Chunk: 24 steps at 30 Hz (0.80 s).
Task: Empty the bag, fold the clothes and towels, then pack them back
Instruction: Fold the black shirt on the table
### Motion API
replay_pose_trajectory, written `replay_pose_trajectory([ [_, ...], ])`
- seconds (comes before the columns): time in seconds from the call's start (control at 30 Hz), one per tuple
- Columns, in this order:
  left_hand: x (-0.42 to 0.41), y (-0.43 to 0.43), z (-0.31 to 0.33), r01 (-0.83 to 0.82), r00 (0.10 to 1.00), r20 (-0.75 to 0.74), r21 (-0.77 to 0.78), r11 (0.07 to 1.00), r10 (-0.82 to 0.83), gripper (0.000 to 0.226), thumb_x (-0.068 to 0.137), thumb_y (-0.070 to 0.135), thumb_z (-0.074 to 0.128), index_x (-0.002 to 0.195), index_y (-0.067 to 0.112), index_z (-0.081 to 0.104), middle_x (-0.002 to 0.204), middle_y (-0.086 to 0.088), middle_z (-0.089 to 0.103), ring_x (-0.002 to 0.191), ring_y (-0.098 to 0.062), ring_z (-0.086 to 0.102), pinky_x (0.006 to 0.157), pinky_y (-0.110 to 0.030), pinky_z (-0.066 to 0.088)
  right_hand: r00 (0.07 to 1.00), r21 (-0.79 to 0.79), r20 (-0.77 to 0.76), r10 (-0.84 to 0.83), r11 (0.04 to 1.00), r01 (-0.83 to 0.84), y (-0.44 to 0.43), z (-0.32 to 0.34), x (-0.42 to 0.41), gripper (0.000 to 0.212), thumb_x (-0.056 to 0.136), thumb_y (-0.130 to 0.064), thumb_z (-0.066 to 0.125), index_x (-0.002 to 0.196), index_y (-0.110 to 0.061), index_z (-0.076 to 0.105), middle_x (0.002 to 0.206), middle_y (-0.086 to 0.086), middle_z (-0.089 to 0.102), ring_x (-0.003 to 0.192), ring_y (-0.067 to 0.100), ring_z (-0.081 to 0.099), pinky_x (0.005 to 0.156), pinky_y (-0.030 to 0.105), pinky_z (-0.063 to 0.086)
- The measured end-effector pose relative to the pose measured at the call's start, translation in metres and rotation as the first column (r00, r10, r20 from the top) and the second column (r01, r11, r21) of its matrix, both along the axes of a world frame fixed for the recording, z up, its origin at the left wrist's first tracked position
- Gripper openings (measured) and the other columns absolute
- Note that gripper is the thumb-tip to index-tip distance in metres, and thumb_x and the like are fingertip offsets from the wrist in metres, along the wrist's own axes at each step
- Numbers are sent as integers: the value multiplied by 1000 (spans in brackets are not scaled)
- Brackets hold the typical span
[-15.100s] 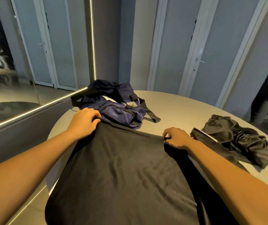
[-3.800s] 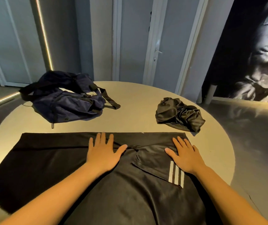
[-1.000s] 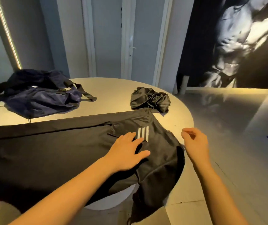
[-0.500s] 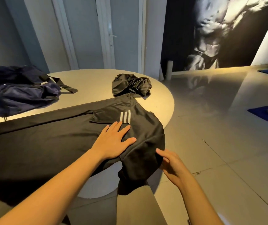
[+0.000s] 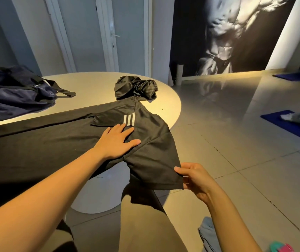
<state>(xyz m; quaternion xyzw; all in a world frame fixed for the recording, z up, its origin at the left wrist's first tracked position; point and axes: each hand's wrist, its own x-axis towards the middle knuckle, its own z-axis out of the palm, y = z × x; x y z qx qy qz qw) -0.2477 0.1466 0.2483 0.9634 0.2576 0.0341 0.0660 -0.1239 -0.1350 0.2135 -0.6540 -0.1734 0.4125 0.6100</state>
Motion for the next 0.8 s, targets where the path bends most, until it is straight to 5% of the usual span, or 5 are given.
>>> replay_pose_trajectory([
  [0.17, -4, -16, 12, -44, 984, 172, -48, 998, 52, 83, 91, 80, 30, 154, 26, 43, 163, -3, 35, 152, -24, 26, 124, -52, 15, 991, 18, 118, -65, 998, 63, -3, 23, 1, 30, 98, -6, 62, 127, -12, 61, 107, 27, 72, 79, 34, 63, 70, 47, 55],
  [0.27, -22, -57, 23, 111, 855, 513, -37, 993, -76, 62, 89, 72, 46, 124, 26, 68, 126, 8, 64, 120, -14, 56, 105, -35, 44, 983, 62, 170, -69, 996, 60, 5, 46, 1, 35, 101, -7, 58, 130, -25, 53, 102, 17, 73, 70, 26, 71, 60, 40, 61],
  [0.33, -34, -88, 31, 263, 770, 612, -45, 964, -181, 42, 89, 65, 61, 106, 28, 69, 103, 15, 62, 99, -5, 58, 88, -29, 50, 980, 76, 193, -50, 996, 36, 12, 63, 0, 31, 102, -6, 54, 124, -26, 56, 94, 12, 74, 68, 24, 71, 57, 36, 60],
  [0.57, -32, -134, 43, 342, 673, 592, 282, 896, -443, 51, 79, 69, 71, 100, 24, 67, 93, 10, 56, 81, -9, 48, 72, -31, 40, 939, -24, 341, 43, 999, -38, 37, 104, 3, 34, 101, -6, 48, 131, -18, 59, 92, 27, 62, 78, 34, 63, 67, 46, 62],
  [0.8, -22, -130, 57, 209, 596, 620, 494, 844, -510, 20, 90, 34, 64, 97, 16, 69, 89, -1, 60, 76, -17, 52, 69, -29, 34, 934, -19, 351, 63, 998, -60, 50, 128, 1, 27, 101, -7, 47, 115, -14, 70, 113, 31, 66, 86, 38, 71, 63, 37, 62],
])
